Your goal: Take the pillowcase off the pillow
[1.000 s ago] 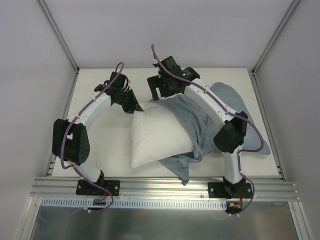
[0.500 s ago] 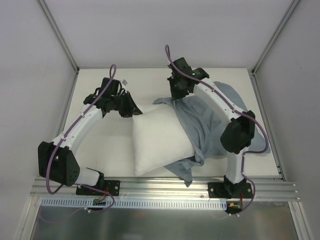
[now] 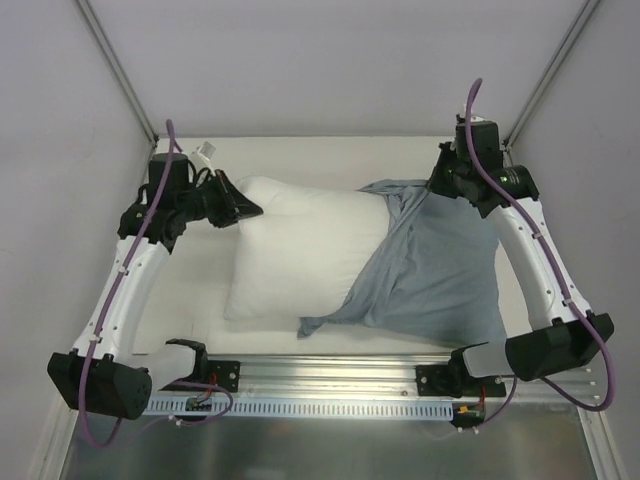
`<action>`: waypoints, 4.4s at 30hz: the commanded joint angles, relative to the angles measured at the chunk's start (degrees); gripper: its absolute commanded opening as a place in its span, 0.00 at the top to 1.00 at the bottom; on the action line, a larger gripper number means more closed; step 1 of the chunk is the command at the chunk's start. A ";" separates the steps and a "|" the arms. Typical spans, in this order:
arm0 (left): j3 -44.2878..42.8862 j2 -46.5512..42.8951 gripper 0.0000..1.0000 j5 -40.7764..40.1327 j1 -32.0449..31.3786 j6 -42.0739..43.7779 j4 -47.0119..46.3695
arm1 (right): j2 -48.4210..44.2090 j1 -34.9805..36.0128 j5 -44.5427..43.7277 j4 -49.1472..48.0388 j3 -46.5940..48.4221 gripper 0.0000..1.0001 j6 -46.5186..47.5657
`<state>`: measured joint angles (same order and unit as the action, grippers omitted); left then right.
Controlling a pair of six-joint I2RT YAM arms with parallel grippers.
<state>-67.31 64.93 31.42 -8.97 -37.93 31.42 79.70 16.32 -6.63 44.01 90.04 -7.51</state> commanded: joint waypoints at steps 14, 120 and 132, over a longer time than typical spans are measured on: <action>-12.95 7.22 1.00 -1.18 7.48 -2.76 3.74 | 4.16 1.80 2.77 1.78 5.86 0.11 4.08; -12.05 16.03 1.00 -25.03 -10.20 4.17 17.45 | 14.01 17.46 -8.30 0.03 9.02 0.99 0.13; -17.50 3.99 1.00 -12.70 13.27 8.93 18.24 | -11.66 -2.33 -11.21 -3.05 -0.56 0.99 -1.28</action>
<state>-80.90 72.99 21.67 -1.08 -33.12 47.81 72.64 20.10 -6.42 43.55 89.32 -10.15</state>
